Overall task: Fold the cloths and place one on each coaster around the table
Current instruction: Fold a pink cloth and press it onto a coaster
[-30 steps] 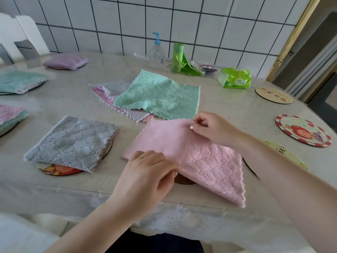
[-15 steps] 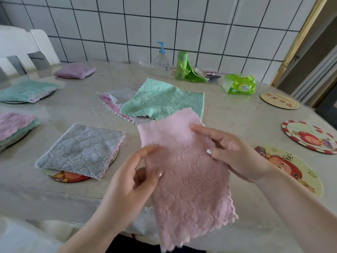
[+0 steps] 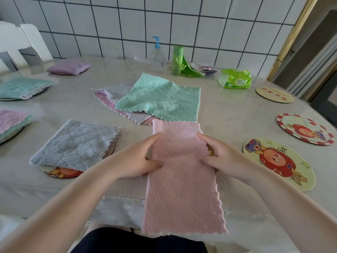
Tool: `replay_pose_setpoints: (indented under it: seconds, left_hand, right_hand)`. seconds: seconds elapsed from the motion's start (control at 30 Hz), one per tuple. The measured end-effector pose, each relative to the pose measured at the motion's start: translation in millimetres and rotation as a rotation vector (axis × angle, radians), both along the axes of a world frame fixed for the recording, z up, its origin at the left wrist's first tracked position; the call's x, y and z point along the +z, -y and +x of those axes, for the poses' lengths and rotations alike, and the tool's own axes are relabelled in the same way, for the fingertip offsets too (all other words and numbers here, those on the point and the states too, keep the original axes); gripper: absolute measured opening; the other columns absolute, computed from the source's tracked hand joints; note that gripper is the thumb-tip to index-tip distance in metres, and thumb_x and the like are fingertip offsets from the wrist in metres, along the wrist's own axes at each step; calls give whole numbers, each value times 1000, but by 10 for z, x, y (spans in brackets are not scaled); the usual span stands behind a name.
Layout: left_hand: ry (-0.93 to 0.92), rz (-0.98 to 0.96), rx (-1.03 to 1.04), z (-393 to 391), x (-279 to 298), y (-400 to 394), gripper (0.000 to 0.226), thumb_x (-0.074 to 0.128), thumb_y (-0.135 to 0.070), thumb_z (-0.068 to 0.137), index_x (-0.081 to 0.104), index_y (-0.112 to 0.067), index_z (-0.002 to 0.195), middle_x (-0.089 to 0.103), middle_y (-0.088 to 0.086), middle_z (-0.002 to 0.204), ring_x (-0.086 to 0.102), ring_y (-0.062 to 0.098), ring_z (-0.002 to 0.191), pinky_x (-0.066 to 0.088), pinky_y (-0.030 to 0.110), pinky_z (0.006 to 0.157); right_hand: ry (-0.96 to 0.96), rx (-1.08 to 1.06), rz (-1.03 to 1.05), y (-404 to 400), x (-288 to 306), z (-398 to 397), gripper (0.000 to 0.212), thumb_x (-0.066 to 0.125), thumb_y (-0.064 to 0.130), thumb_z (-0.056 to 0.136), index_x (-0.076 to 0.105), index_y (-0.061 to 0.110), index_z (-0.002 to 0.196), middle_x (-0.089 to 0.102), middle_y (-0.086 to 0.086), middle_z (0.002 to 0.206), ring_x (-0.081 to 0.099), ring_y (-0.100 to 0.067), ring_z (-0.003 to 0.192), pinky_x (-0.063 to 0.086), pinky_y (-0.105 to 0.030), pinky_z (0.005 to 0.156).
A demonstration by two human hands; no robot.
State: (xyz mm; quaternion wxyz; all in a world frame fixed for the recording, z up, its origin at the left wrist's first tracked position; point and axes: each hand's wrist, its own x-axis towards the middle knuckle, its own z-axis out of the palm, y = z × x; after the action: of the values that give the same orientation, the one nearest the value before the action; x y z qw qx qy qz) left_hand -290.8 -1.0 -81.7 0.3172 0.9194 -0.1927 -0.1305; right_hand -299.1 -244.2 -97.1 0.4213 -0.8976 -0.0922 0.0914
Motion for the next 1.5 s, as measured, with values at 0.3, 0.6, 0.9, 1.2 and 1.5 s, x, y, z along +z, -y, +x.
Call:
replay_pose_setpoints:
  seconds: [0.3,0.6,0.9,1.2,1.5]
  left_hand:
    - [432,202,-182,-439,-247,-520,59,44,-41,89,18,-45,141,0,-32,149,7,-16,133,12,16,111]
    - [612,363,-455,-459,-453,-396,61,47,-41,78,39,-31,137,39,-5,146,29,10,137,21,37,107]
    - [535,3,-444,-426,-372,-444,40,23,-36,97,53,-26,121,55,-11,132,43,3,128,26,41,107]
    - [374,-304,-169,-576,-144,-387,23,41,-46,89,56,-30,82,54,-10,60,45,4,47,33,20,45]
    - [151,-423,129,74,-134,-89,75,54,-29,88,6,-35,145,70,1,93,67,12,85,54,37,79]
  right_hand:
    - [319,211,-357,357,-57,-506,62,62,28,85,33,54,133,9,34,149,21,14,132,24,-15,106]
    - [541,365,-450,273,-201,-540,41,48,27,85,56,38,123,41,14,144,30,-5,137,29,-44,109]
    - [583,266,-271,156,-253,-562,24,44,29,94,64,27,108,62,18,117,54,0,116,39,-40,102]
    - [295,21,111,-83,53,-859,31,61,26,74,59,55,66,56,30,54,52,8,51,37,-4,49]
    - [214,-271,119,-106,-43,-177,38,57,17,90,48,28,125,70,11,71,59,4,60,44,-12,58]
